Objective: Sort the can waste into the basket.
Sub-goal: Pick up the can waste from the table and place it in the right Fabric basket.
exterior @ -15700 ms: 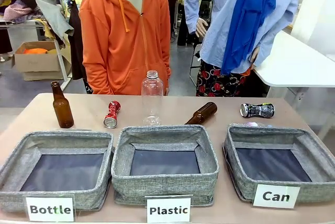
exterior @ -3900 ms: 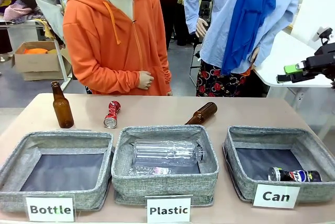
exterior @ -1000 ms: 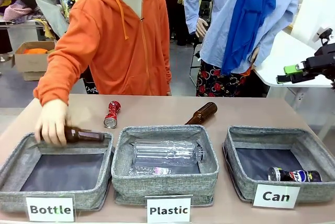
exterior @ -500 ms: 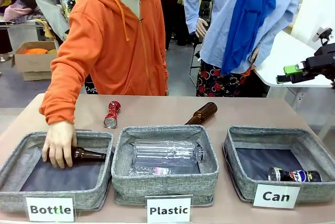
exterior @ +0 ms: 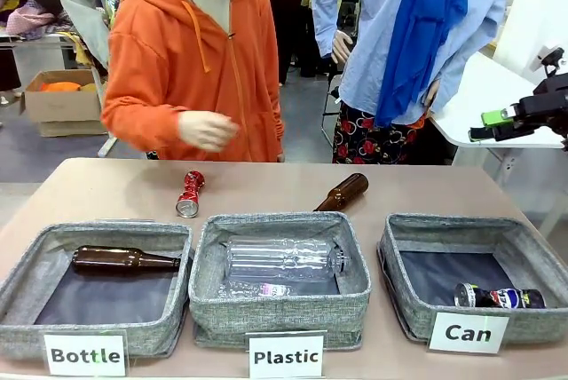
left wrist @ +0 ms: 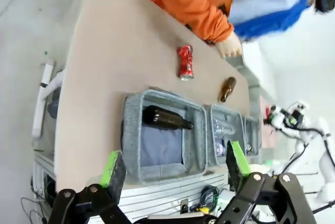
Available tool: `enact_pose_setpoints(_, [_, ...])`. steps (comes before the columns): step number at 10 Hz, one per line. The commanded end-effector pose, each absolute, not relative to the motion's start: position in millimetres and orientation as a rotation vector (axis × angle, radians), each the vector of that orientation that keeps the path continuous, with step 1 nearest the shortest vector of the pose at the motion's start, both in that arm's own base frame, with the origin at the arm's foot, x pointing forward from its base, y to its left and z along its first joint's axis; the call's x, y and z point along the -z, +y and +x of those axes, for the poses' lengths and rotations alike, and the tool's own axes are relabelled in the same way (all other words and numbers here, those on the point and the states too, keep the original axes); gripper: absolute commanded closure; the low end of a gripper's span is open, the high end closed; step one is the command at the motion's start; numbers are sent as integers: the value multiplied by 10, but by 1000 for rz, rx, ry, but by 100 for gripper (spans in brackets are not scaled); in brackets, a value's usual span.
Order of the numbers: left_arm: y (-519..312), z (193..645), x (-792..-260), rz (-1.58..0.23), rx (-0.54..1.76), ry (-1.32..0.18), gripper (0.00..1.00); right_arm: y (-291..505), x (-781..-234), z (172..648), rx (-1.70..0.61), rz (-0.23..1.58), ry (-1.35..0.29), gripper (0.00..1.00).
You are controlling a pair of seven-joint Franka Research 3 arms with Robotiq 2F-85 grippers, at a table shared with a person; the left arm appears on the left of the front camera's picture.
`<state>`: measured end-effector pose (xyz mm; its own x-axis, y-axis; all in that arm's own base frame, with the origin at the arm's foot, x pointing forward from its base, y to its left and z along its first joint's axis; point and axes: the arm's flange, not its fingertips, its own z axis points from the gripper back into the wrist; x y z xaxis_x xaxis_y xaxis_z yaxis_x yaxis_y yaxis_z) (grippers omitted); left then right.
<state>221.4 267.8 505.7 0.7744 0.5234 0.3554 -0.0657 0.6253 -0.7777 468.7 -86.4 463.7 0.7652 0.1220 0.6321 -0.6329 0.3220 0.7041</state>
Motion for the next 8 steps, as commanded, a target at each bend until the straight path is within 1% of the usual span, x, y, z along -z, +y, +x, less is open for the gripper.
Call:
enact_pose_setpoints(1, [2722,2019,-4943,-867,-384,-632,0,-850,-4641,4646,-524,1128,-529,0])
enact_pose_setpoints(3, [2696,2103,-4908,-871,-365,-617,0,-850,-4641,4646,-524,1128,-529,0])
enact_pose_setpoints(5, [2511,2310,-5032,-830,-304,-598,0,-850,-4641,4646,-524,1128,-529,0])
enact_pose_setpoints(7, [2003,2730,-5216,-755,-176,-562,0,-850,-4641,4646,-524,1128,-529,0])
enact_pose_setpoints(8, [1584,3033,-5243,-720,-43,-497,0,-850,-4641,4646,-524,1128,-529,0])
